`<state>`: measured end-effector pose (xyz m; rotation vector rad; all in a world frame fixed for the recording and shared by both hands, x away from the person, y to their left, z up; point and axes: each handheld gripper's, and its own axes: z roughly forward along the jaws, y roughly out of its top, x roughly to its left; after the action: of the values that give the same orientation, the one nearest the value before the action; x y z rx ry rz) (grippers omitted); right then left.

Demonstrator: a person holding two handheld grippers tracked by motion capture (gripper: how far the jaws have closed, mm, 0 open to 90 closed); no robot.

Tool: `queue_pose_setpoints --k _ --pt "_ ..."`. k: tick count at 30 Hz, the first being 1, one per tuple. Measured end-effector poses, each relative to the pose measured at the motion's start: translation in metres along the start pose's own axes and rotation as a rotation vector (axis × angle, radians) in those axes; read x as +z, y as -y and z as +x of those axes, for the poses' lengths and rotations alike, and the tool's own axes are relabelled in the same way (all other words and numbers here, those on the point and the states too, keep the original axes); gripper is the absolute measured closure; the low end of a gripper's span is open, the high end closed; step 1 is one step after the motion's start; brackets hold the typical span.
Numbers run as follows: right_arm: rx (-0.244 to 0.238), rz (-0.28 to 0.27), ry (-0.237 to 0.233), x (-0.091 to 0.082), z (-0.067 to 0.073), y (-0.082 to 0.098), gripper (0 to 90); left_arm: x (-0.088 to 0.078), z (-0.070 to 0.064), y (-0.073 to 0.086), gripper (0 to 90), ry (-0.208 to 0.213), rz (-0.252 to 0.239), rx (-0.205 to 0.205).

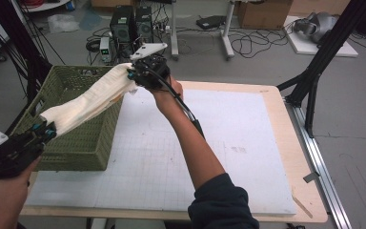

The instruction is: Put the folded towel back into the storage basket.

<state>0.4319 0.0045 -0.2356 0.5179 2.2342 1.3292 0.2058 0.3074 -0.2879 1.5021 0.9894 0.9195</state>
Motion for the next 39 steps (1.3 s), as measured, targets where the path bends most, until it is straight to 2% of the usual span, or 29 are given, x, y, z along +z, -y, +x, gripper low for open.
queue_pose_setpoints --k 5,20,31,39 --pt "-0.011 0.0 -0.018 0.018 0.009 -0.013 81.8 -0.008 0.009 0.001 82.1 -0.028 -0.001 0.0" --pt "-0.038 0.013 -0.044 0.056 0.027 -0.03 81.7 -0.021 0.032 0.008 82.1 -0.083 0.006 -0.02" --pt "-0.052 0.048 -0.054 0.088 0.035 -0.037 81.7 -0.016 0.054 0.026 82.1 -0.138 0.032 -0.067" --pt "-0.084 0.087 -0.051 0.112 0.043 -0.039 81.8 -0.011 0.067 0.039 82.1 -0.17 0.06 -0.092"
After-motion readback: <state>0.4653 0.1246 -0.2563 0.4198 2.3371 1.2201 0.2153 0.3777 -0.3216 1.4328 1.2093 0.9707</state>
